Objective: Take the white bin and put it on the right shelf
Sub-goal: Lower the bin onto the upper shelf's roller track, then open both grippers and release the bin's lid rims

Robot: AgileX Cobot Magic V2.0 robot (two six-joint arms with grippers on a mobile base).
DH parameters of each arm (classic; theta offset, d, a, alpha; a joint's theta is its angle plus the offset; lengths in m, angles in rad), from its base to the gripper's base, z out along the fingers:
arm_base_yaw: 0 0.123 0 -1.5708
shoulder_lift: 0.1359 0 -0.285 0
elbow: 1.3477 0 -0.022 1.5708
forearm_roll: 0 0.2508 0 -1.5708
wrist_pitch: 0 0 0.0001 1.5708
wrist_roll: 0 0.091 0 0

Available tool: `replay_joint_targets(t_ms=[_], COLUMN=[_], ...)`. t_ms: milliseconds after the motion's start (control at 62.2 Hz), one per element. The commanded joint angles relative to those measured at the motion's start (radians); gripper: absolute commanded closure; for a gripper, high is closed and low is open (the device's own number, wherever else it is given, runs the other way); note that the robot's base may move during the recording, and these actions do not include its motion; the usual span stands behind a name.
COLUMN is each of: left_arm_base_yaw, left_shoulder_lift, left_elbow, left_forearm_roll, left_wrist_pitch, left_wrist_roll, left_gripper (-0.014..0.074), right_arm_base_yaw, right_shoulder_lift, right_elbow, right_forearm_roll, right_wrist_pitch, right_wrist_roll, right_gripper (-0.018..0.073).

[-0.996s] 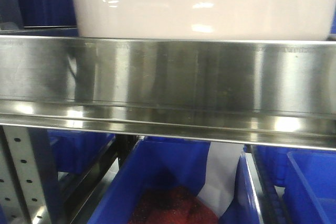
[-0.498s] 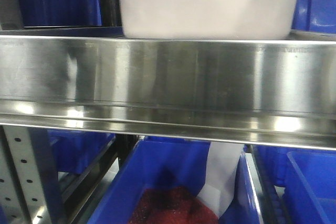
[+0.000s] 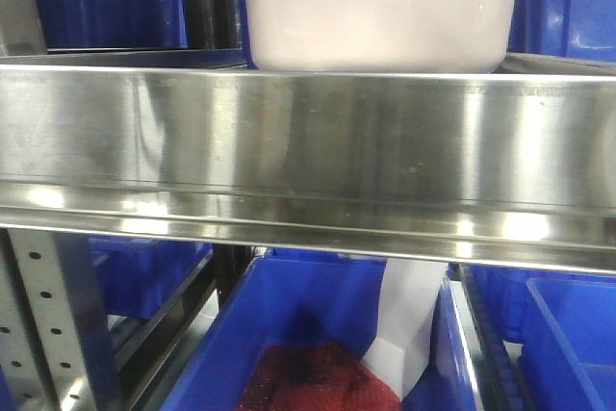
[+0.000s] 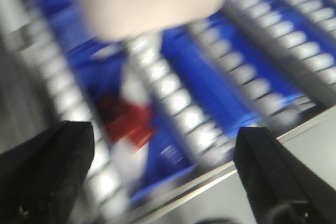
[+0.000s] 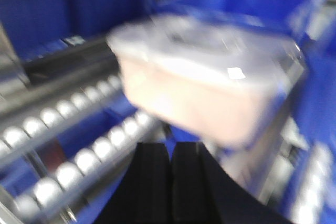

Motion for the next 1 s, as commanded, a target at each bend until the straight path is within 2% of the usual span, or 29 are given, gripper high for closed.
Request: replay_joint_targets(t_ms=[0,96,177,337,498,643,723,980], left_arm_base_yaw=[-0.006,-0.006,-0.006,-0.006,-0.006,-0.006,-0.006,-0.006], left_shoulder_lift=[-0.090,-0.187,-0.276,-0.467,-0.661,-0.797,-0.845,-0.870], left_elbow=[0.055,0.183,0.313,0.600,0.895,1.082,1.147,1.185], left_forearm_roll=[0.087,0.196,0.244,0.253,0.250,0.250,0.247,0.240], left_wrist_pitch=[-0.023,-0.126,-0.223,-0.452,-0.745,-0.933,-0.981,-0.977], left_wrist_roll=[-0.077,-0.124,-0.143,-0.143,-0.133,-0.133,-0.133,-0.133], left_gripper=[0.0715,0.0715,0.0715,0.0715,0.0715,0.0715,0.0715,0.0715], right_arm_base_yaw=[-0.003,-0.003,-0.003,-0.003,-0.003,-0.003,-0.003,-0.003], right_shoulder_lift=[-0.075,-0.178,-0.258,-0.412,-0.578,-0.690,-0.715,-0.717], right_elbow=[0.050,0.154,0.242,0.399,0.514,0.581,0.609,0.621], right_forearm_roll=[-0.030,-0.035,-0.035,-0.035,-0.028,-0.026,-0.026,-0.026], right_wrist_pitch=[-0.092,-0.137,-0.177,-0.262,-0.336,-0.400,-0.430,-0.448], right_wrist_roll=[0.055,0.061,0.061,0.061,0.061,0.061,0.061,0.061], right_gripper=[0.0482,0.0482,0.0482,0.0482,0.0482,0.0482,0.0482,0.0482])
